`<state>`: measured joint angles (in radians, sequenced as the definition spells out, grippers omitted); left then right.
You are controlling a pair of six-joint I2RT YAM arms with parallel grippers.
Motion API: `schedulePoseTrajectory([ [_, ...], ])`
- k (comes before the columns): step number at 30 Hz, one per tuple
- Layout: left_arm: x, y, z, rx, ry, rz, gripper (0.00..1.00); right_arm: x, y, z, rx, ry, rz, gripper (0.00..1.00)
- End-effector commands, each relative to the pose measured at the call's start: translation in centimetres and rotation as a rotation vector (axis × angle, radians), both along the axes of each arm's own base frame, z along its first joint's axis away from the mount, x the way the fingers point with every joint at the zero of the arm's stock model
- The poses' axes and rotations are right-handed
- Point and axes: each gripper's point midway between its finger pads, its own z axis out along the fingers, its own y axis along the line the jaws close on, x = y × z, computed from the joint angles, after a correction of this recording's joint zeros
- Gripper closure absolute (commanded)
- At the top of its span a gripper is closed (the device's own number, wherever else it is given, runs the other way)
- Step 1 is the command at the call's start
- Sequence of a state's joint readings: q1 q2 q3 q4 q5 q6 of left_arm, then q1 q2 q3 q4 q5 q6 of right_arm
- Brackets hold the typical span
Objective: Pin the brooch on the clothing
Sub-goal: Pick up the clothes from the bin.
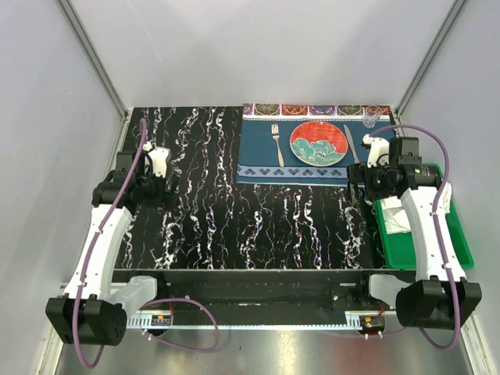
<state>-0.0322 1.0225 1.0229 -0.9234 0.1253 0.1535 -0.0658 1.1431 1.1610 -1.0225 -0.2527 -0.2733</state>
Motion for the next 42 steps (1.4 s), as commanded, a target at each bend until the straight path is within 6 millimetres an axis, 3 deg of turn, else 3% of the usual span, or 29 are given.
schedulePoseTrajectory([
  [1, 1.8, -0.4, 3.2, 0.003, -0.075, -0.046, 0.01, 1.3, -0.2, 2.4, 0.001, -0.037, -0.014, 0.0],
  [5, 2.8, -0.3, 4.3, 0.004, -0.087, -0.043, 0.01, 1.8, -0.2, 3.3, 0.005, -0.046, -0.02, 0.0],
  [11, 3.5, -1.0, 5.5, -0.017, -0.092, -0.073, 0.01, 2.9, -4.2, 3.9, -0.082, -0.046, -0.079, 0.0],
  [15, 3.8, -1.3, 6.4, -0.025, -0.115, -0.088, 0.01, 3.5, -9.5, 4.3, -0.125, -0.038, -0.167, 0.0],
  [17, 3.6, -1.7, 6.6, -0.035, -0.115, -0.106, 0.01, 3.7, -13.2, 4.1, -0.152, -0.019, -0.232, 0.0],
  [19, 3.6, -2.0, 6.6, -0.045, -0.115, -0.123, 0.01, 3.7, -16.5, 3.1, -0.164, 0.02, -0.283, 0.0],
  [21, 3.8, -2.1, 7.0, -0.048, -0.122, -0.121, 0.01, 3.7, -18.6, 2.8, -0.197, 0.039, -0.313, 0.0],
  [25, 4.0, -2.4, 7.4, -0.057, -0.131, -0.129, 0.01, 4.2, -21.7, 0.1, -0.24, 0.105, -0.323, 0.0],
  [27, 4.0, -2.6, 7.6, -0.07, -0.132, -0.14, 0.01, 4.5, -22.3, -1.1, -0.246, 0.124, -0.323, 0.0],
  [32, 4.1, -2.9, 7.8, -0.072, -0.133, -0.158, 0.01, 5.8, -23.1, -6.1, -0.206, 0.203, -0.303, 0.0],
  [37, 4.0, -2.9, 7.7, -0.07, -0.124, -0.167, 0.01, 5.9, -23.3, -11.1, -0.181, 0.285, -0.266, 0.0],
  [40, 4.0, -3.1, 7.4, -0.078, -0.115, -0.172, 0.01, 5.6, -23.0, -13.1, -0.156, 0.319, -0.252, 0.0],
  [41, 4.0, -3.1, 7.2, -0.08, -0.109, -0.173, 0.01, 5.6, -22.6, -13.3, -0.138, 0.321, -0.247, 0.01],
  [42, 4.0, -3.2, 7.1, -0.083, -0.105, -0.175, 0.01, 5.6, -22.4, -13.6, -0.126, 0.327, -0.242, 0.12],
])
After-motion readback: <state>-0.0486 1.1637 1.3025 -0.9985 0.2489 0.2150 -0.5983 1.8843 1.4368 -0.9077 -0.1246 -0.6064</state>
